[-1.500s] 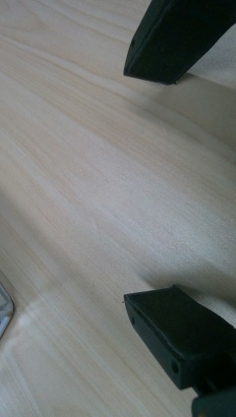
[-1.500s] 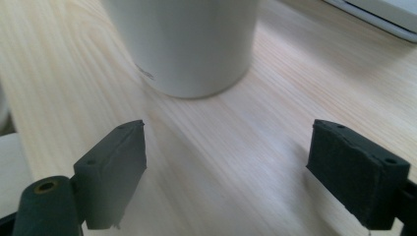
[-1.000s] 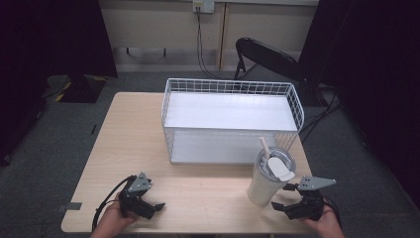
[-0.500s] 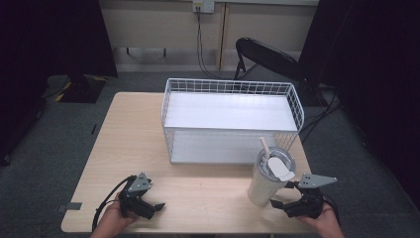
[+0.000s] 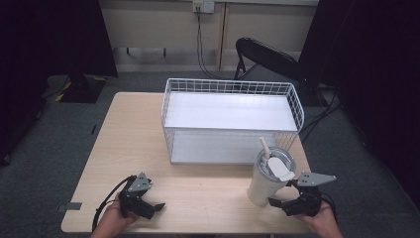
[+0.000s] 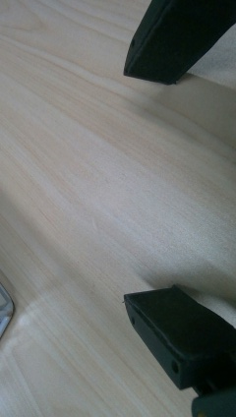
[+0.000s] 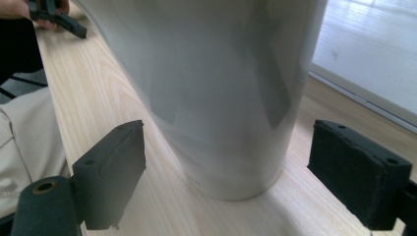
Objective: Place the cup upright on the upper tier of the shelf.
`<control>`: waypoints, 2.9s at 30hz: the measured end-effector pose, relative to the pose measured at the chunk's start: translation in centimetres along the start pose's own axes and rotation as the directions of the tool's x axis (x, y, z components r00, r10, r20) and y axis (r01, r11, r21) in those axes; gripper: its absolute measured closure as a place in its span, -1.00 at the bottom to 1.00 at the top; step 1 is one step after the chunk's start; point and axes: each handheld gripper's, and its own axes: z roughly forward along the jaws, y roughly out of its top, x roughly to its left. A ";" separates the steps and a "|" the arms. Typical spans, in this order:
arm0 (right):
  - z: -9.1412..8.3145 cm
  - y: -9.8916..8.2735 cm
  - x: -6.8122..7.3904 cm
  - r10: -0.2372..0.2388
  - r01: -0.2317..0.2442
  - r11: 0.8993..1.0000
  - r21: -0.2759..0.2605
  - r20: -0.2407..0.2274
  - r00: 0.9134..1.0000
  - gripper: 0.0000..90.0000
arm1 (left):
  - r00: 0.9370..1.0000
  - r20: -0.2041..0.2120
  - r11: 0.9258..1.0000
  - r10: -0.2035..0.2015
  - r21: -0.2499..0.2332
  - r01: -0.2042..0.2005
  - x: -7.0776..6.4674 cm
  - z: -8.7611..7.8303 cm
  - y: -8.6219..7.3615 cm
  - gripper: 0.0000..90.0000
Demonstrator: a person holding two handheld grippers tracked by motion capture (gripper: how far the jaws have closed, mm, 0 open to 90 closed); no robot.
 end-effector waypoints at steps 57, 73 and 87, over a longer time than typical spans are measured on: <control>2.0 1.6 1.1 -0.076 0.083 0.984 -0.159 0.049 0.996 -0.81 | 1.000 0.000 1.000 0.000 0.000 0.000 0.0 0.0 0.0 -1.00; 2.0 2.1 1.6 -0.062 0.073 0.981 -0.181 0.066 0.996 -0.82 | 1.000 0.000 1.000 0.000 0.000 0.000 0.0 0.0 0.0 -1.00; 1.6 2.2 1.9 -0.028 0.049 0.976 -0.212 0.099 0.995 -0.80 | 1.000 0.000 1.000 0.000 0.000 0.000 0.0 0.0 0.0 -1.00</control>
